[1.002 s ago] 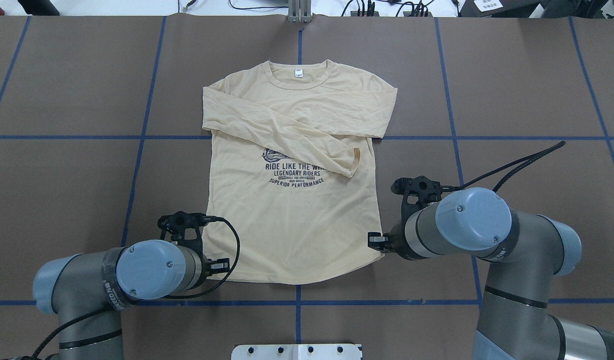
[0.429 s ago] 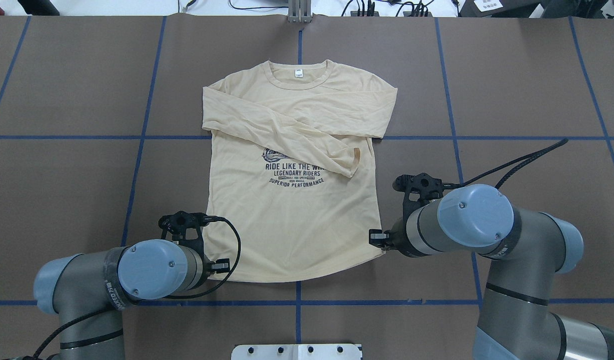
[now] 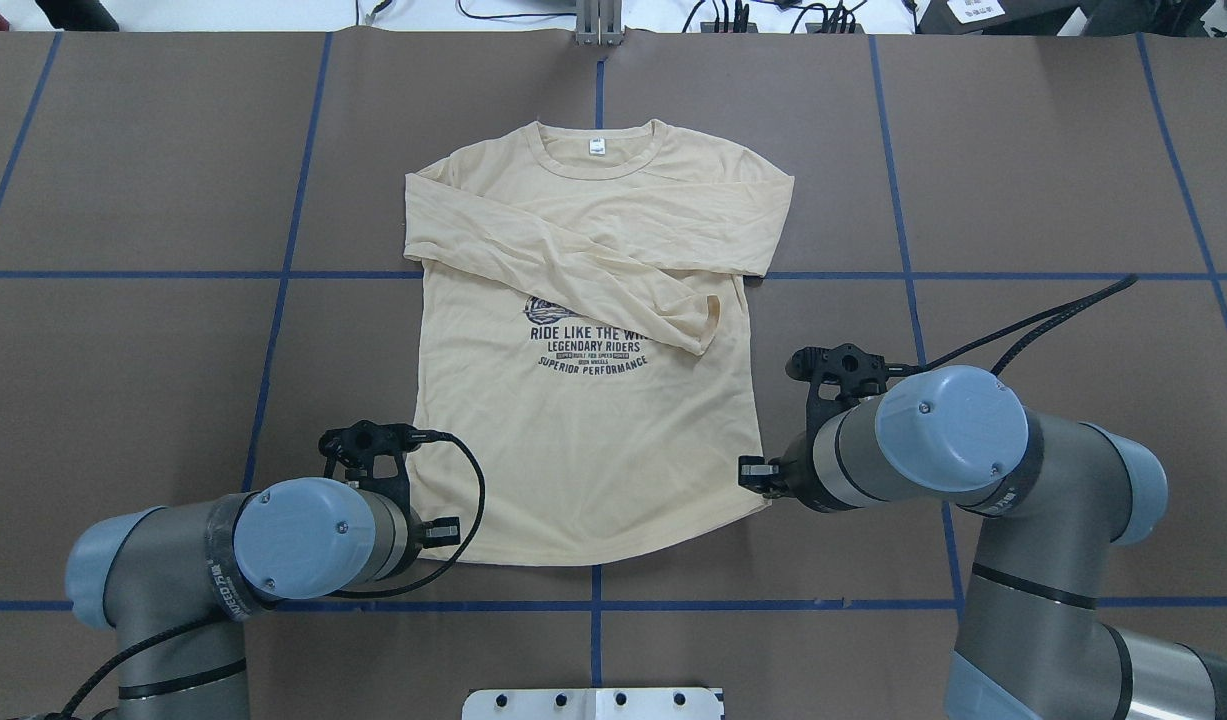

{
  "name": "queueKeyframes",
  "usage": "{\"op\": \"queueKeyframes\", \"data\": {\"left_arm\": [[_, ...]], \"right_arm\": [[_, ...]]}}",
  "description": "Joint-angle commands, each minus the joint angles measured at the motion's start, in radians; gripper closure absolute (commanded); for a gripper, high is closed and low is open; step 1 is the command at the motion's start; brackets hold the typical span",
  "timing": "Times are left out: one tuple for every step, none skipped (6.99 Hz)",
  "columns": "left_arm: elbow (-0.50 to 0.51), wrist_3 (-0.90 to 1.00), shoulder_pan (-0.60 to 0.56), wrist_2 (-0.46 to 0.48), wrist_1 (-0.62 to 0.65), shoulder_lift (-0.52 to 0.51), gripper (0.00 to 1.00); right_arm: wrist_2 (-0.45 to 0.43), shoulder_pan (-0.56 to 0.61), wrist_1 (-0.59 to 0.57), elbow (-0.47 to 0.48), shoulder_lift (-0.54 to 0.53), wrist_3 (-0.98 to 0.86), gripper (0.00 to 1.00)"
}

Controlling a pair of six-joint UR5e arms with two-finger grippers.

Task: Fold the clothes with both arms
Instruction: 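Pinch both hem corners with the left and right grippers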

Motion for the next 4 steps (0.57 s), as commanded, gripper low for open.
{"op": "queueKeyframes", "data": {"left_arm": [[-0.026, 0.000, -0.005, -0.004, 0.018, 0.000, 1.00], [-0.086, 0.002, -0.005, -0.005, 0.090, -0.001, 1.00], [-0.135, 0.000, -0.007, -0.005, 0.127, 0.002, 1.00], [-0.177, 0.000, -0.007, -0.005, 0.176, 0.006, 1.00]], "right_arm": [[0.025, 0.008, 0.000, 0.002, -0.002, 0.000, 1.00], [0.048, 0.011, -0.005, 0.021, -0.008, 0.000, 1.00], [0.068, 0.017, -0.008, 0.047, -0.027, 0.000, 1.00], [0.073, 0.017, -0.008, 0.087, -0.067, 0.000, 1.00]]}}
